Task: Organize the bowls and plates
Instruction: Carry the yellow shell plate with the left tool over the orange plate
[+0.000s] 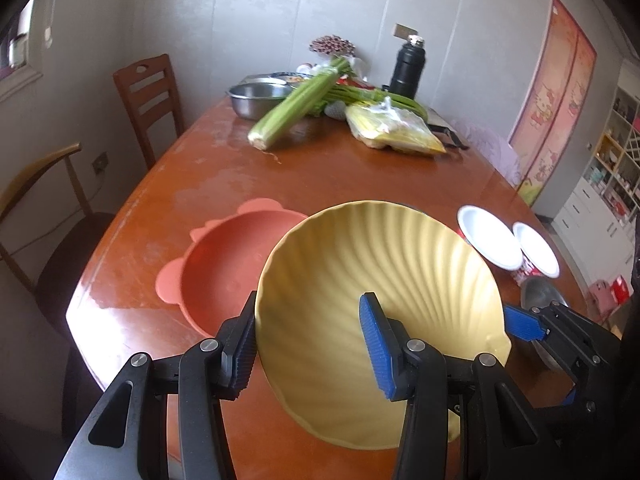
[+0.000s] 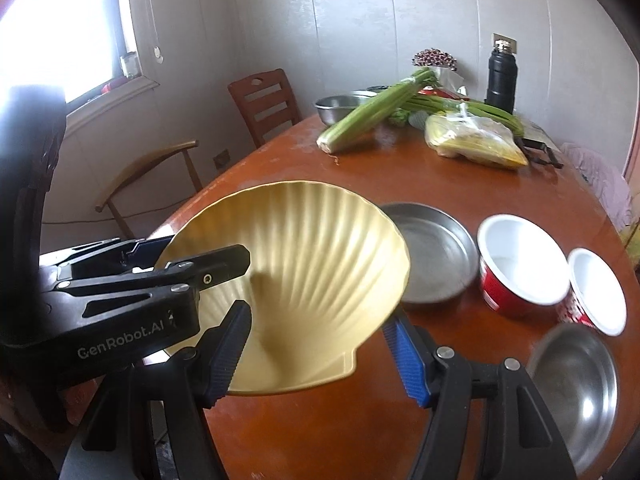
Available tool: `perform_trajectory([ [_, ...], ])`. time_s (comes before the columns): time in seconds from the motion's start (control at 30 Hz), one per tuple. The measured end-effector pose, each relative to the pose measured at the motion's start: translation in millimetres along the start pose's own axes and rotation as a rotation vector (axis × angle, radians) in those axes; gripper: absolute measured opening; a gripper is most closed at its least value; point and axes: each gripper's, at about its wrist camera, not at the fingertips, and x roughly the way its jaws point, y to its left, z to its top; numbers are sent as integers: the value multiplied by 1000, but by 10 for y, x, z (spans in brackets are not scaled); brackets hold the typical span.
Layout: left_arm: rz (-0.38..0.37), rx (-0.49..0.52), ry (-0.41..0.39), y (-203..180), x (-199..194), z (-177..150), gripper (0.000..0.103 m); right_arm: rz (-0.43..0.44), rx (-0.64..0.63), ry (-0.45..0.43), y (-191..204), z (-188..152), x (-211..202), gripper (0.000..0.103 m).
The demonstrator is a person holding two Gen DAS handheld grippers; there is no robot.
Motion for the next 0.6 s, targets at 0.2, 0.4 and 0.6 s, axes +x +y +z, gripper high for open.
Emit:
perform_trajectory([
  [0.2,10,-23,-34,176,-91,196,49,26,-30,-23,112,250,57,67],
  [0.4,48,-26,-65,300,-166,400,50,44,-53,-37,231,478,148,67],
  [0.6,75,-49,-79,448,-198,516,50,55,-97,-59,350,676,203,67],
])
